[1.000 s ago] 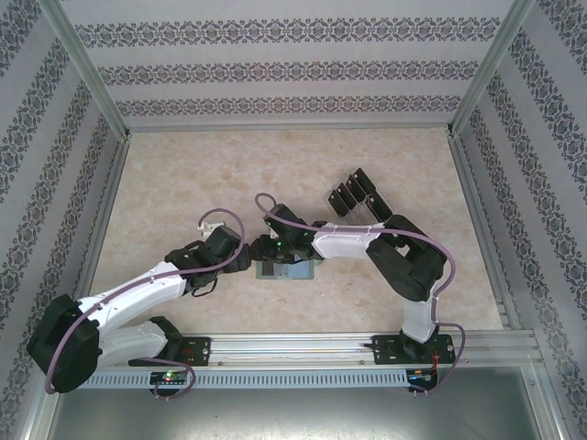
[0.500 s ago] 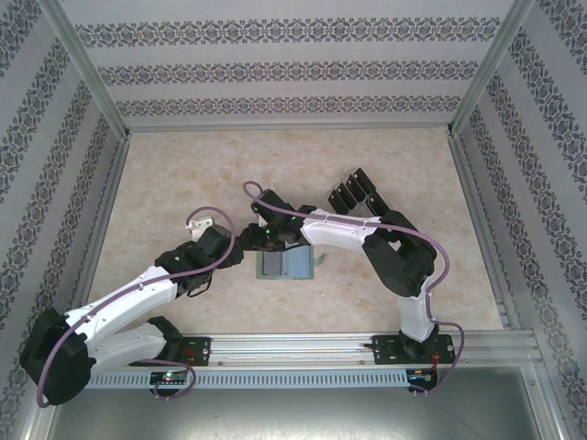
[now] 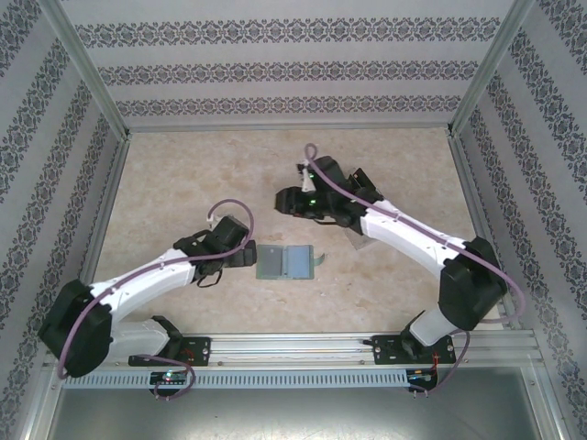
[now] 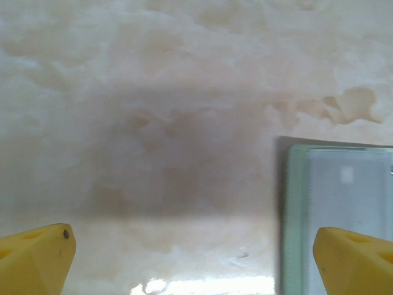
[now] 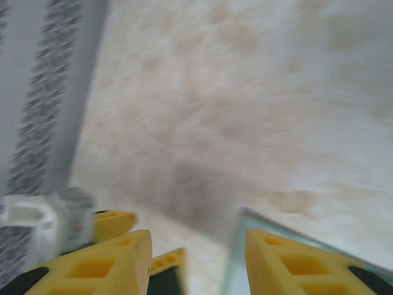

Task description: Put the credit cards into the card holder

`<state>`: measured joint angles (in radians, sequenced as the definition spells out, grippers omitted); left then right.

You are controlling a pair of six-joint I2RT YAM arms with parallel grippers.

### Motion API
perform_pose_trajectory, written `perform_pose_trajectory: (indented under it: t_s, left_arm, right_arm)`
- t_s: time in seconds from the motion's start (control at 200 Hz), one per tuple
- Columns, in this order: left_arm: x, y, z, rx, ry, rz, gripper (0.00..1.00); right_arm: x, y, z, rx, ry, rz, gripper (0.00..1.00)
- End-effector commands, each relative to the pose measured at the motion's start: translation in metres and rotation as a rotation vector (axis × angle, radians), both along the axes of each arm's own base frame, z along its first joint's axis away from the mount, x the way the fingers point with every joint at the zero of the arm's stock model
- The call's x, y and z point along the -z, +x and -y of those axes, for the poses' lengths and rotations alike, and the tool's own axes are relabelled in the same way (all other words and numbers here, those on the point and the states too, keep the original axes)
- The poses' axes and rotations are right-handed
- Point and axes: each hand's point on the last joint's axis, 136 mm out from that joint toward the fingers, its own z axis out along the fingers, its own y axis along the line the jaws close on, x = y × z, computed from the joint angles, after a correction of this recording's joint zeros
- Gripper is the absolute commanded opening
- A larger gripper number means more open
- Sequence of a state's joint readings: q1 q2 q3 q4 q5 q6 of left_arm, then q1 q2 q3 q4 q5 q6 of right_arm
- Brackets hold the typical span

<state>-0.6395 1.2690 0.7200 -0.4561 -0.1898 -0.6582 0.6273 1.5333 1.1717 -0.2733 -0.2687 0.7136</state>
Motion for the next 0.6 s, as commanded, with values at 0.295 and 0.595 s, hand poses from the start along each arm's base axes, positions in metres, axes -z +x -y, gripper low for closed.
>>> perform_pose_trajectory:
  t_s: [0.295, 0.595]
  left_arm:
    - [0.02, 0.024, 0.043, 0.132, -0.004, -0.072, 1.0]
    - [0.02, 0.021, 0.039, 0.122, 0.003, -0.075, 1.0]
  right_arm:
    - [0.049, 0.012, 0.166, 0.099, -0.665, -0.039, 0.39]
    - [0.077, 0.006, 0.172, 0.011, -0.867, -0.08, 0.3]
